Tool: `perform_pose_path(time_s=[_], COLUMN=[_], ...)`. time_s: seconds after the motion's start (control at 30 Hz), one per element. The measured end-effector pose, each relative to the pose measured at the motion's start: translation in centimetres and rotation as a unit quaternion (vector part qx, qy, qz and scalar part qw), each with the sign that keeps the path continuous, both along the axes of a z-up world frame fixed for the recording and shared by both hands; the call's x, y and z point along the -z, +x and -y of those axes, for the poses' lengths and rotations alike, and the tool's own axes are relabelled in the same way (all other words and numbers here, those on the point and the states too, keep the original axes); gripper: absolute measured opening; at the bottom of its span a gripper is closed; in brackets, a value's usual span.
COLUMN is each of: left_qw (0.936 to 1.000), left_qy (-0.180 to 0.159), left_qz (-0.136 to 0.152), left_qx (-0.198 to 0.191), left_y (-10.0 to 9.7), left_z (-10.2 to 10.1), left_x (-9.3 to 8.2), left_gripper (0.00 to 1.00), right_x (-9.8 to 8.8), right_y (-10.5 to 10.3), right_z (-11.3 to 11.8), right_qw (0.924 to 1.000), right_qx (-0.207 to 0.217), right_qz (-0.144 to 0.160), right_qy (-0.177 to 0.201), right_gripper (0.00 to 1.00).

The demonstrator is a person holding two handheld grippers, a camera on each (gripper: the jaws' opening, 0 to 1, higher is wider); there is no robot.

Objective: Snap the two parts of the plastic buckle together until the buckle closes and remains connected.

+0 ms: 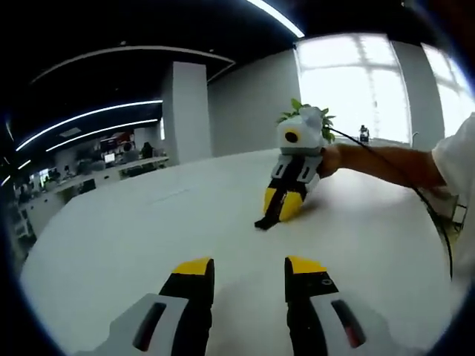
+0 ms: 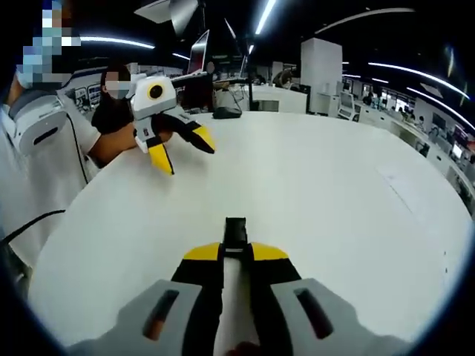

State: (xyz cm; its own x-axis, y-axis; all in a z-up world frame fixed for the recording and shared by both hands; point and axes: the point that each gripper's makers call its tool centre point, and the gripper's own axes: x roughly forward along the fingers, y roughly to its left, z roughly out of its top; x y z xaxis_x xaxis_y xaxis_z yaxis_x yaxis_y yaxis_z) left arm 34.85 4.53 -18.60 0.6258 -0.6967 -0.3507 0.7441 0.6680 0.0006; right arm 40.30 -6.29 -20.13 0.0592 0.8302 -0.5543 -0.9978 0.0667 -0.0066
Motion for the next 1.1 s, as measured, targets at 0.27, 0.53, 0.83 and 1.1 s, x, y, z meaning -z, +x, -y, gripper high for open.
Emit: perform_pose_path(time_s=[0.27, 0.53, 0.83, 1.1], left_qw=[0.9994, 0.9994, 0.9994, 0.9994], left_qy=[-0.007, 0.000, -0.007, -0.006], left_qz=[-0.014, -0.014, -0.016, -0.017], left_qx=[-0.032, -0.031, -0.030, -0.029], left_y=[0.9, 0.9, 0.8, 0.8], left_z=[-1.1, -1.0, -0.9, -0.9], left_x=[0.2, 0.5, 0.4, 0.5], left_gripper=[0.37, 0.38, 0.38, 0.38], right_x=[-0.1, 0.1, 0.2, 0.3], right_y=[1.2, 1.1, 1.4, 1.2], right_z=[-0.2, 0.0, 0.1, 0.3], right_qw=[1.0000, 1.0000, 1.0000, 0.9999], right_qx=[0.000, 0.003, 0.001, 0.008], right_qz=[-0.004, 0.001, 0.000, -0.002], right_qy=[-0.003, 0.001, -0.007, -0.008], right_gripper=[0.12, 0.12, 0.12, 0.25])
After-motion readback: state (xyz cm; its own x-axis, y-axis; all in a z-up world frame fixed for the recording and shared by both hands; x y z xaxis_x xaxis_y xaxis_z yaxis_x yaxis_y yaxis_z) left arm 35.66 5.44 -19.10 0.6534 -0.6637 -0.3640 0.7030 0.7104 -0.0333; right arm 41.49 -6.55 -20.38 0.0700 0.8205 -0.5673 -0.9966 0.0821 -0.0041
